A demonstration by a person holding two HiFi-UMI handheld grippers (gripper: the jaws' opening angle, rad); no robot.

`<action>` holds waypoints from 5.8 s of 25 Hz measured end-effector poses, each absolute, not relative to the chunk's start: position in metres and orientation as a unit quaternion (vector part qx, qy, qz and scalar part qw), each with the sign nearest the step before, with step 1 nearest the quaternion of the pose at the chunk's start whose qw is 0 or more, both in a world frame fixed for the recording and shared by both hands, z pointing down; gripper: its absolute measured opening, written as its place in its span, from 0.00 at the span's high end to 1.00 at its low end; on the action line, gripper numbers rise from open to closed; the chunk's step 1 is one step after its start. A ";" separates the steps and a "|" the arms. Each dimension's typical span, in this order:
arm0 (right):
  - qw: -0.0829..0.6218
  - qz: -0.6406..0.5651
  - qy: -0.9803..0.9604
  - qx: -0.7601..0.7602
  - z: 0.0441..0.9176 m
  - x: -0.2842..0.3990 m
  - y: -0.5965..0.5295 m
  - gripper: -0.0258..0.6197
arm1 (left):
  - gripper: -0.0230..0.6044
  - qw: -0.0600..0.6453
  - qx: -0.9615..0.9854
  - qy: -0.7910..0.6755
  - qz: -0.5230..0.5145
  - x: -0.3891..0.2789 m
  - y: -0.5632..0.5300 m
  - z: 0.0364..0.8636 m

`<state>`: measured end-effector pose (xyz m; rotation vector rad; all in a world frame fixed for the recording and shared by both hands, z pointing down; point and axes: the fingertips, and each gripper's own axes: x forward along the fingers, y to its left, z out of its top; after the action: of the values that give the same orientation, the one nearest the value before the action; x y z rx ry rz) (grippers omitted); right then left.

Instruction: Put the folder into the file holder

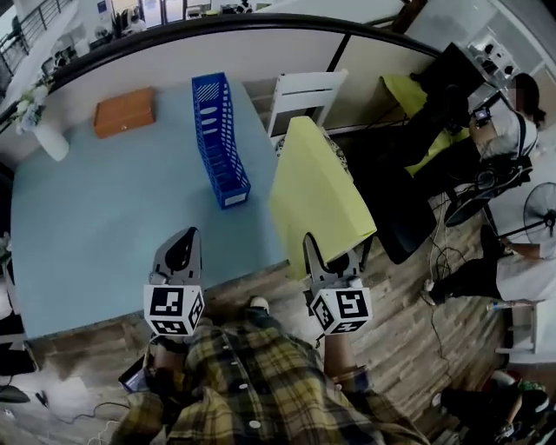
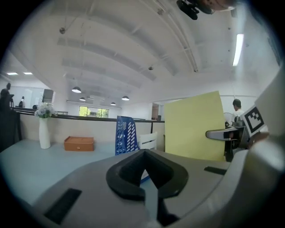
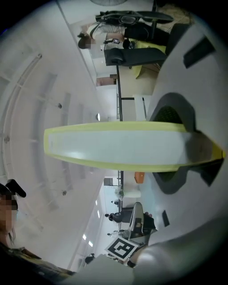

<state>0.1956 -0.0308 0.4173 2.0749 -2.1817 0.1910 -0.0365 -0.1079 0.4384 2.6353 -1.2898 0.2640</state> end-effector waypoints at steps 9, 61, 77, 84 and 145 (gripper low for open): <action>0.060 0.065 -0.788 0.609 0.424 0.224 -0.066 0.71 | 0.98 0.101 0.840 -0.526 0.090 -0.021 -0.093 0.438; 0.029 -0.009 -0.819 0.574 0.362 0.169 -0.111 0.71 | 0.98 0.096 0.829 -0.544 0.086 -0.037 -0.068 0.430; 0.016 0.014 -0.826 0.563 0.366 0.129 -0.171 0.71 | 0.98 0.104 0.826 -0.545 0.096 -0.042 -0.096 0.438; 0.005 0.030 -0.824 0.566 0.371 0.121 -0.200 0.71 | 0.98 0.109 0.827 -0.543 0.099 -0.046 -0.114 0.441; 0.023 0.045 -0.783 0.619 0.444 0.084 -0.287 0.71 | 0.98 0.147 0.821 -0.540 0.108 -0.093 -0.191 0.475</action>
<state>0.0837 -0.2873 0.4438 1.9181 -2.4261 0.1405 -0.0932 -0.1909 0.4753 2.3642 -1.5552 0.3104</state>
